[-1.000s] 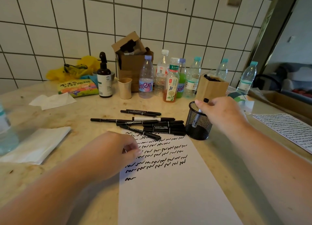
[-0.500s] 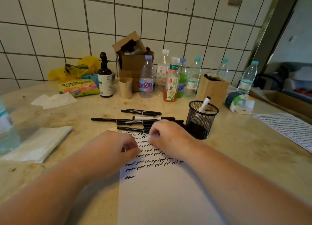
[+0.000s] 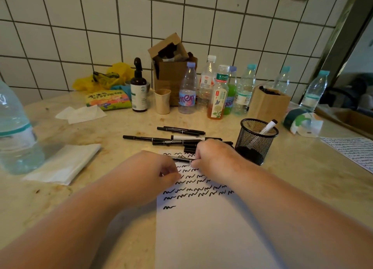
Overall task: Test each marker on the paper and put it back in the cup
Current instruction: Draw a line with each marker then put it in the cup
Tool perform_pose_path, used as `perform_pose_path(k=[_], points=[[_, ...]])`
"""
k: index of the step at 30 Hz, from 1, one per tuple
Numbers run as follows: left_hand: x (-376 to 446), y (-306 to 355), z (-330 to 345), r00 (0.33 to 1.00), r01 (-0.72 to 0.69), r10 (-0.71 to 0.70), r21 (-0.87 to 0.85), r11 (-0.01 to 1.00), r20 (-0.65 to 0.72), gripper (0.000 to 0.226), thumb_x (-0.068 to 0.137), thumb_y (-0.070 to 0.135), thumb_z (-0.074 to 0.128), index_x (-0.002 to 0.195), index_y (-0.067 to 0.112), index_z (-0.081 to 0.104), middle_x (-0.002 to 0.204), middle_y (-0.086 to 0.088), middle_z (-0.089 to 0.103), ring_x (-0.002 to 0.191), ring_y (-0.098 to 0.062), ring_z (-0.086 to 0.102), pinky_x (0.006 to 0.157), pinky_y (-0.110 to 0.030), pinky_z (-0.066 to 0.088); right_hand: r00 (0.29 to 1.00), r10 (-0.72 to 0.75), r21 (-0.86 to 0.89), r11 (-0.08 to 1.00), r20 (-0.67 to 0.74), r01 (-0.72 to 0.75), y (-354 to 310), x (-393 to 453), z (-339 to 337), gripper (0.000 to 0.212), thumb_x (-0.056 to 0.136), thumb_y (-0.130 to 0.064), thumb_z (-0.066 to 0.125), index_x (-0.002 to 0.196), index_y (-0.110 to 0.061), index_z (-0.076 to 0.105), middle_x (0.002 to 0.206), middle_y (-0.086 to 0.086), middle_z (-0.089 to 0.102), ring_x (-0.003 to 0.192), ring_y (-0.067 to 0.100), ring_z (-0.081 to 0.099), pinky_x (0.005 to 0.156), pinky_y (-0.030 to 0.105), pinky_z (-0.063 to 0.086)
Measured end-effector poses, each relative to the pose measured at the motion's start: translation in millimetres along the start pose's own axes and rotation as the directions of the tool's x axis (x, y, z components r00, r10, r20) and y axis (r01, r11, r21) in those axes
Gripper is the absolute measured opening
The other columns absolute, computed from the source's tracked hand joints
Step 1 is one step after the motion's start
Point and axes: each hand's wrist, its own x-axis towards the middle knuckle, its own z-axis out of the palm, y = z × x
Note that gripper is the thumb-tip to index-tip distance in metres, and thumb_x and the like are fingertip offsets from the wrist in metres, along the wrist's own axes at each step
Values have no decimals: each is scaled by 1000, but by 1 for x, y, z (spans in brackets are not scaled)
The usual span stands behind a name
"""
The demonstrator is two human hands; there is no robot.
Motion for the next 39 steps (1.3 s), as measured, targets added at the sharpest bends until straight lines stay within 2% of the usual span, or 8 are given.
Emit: perform_pose_path(k=[6,12,16,22,24,29,34,39], points=[[2,1,0,1000,-25,25,39,999,-3,23,95,51,54,105,37,68,89,18,65,82,-1,59,75,-22,51,997,-67,146,988,46,59,17,-55,9,38,91,-41,65,126,-28,61,104,-10,61,95,14,61,80,30,49],[4,-1,4,998,-54,55,49,997,-4,20,93,48,58,104,38,70,81,22,60,77,4,55,61,-12,38,989,-116,274,952,-90,137,10,-59,21,42,101,-41,43,143,-41,44,140,-5,53,123,18,55,100,36,46],[5,-3,3,998,-64,64,41,997,-6,17,94,40,59,104,36,72,86,20,64,76,4,54,63,-7,36,992,-120,243,964,34,108,-1,-54,20,64,84,-58,64,142,-36,46,120,-5,63,107,16,60,86,32,50],[4,-4,2,999,-38,38,0,999,26,18,95,39,59,107,37,72,96,20,68,86,2,59,68,-10,41,996,1,238,971,86,-21,7,-53,9,24,78,-32,66,100,-24,70,87,-2,72,83,17,67,76,37,59],[3,-2,1,999,-27,28,-19,999,34,20,95,43,57,109,37,70,95,20,67,86,2,59,70,-13,44,999,13,507,861,46,-35,15,-53,11,14,83,-32,67,88,-20,71,74,1,73,70,16,69,69,39,58],[0,6,-2,996,-66,70,-76,995,51,30,90,58,53,109,39,67,88,22,64,83,4,58,73,-16,49,1000,5,982,187,-10,9,21,-59,33,14,91,-19,69,87,-11,79,66,13,70,61,23,64,60,36,52],[-3,10,-6,988,-155,155,-98,983,-5,17,90,50,60,104,42,66,86,18,65,79,1,57,68,-18,47,992,-99,996,30,-83,87,20,-65,34,22,77,-23,68,91,-12,81,81,18,76,76,27,73,65,32,56],[-3,10,-6,986,-147,154,-97,984,70,18,97,46,47,84,41,59,79,16,64,77,1,57,64,-17,42,995,-61,996,-37,-83,81,18,-63,32,30,79,-34,66,83,-8,80,67,17,70,54,23,63,51,28,48]])
